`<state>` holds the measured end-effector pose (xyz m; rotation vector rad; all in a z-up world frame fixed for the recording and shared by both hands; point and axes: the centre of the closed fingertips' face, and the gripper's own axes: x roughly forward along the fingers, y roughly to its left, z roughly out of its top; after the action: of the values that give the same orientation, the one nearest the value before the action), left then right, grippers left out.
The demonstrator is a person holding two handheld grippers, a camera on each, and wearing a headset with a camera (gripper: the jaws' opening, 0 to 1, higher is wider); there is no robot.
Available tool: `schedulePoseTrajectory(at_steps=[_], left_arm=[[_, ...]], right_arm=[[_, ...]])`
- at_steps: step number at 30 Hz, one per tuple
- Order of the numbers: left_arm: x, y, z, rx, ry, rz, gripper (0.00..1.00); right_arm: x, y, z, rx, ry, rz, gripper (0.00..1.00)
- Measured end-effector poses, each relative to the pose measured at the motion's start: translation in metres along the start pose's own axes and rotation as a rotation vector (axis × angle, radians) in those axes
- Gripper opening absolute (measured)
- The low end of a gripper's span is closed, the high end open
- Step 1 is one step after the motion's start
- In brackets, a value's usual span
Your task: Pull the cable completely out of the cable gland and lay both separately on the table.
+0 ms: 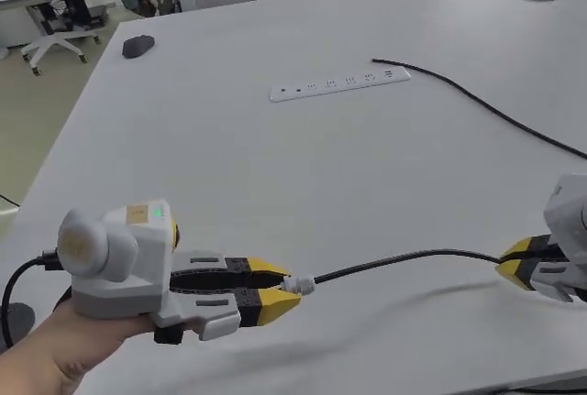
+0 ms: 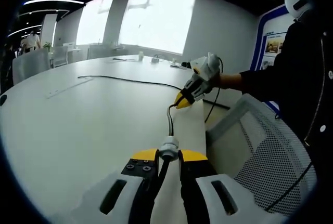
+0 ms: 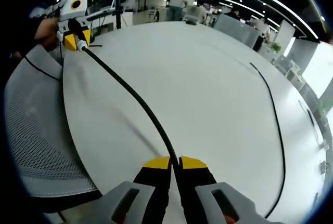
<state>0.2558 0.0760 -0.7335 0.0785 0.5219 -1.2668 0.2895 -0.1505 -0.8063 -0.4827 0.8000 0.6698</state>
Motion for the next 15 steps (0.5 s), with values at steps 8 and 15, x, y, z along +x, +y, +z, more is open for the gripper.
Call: schedulePoseTrajectory(at_steps=[8,15], left_arm=[[-0.001,0.003,-0.01,0.006,0.024,0.011,0.15],[0.001,0.003,-0.009,0.01,0.02,0.006,0.15]], right_arm=[[0.004,0.006,-0.005,-0.035,0.05,0.01,0.04],[0.0,0.047,0.037,-0.051,-0.046,0.145,0.26]])
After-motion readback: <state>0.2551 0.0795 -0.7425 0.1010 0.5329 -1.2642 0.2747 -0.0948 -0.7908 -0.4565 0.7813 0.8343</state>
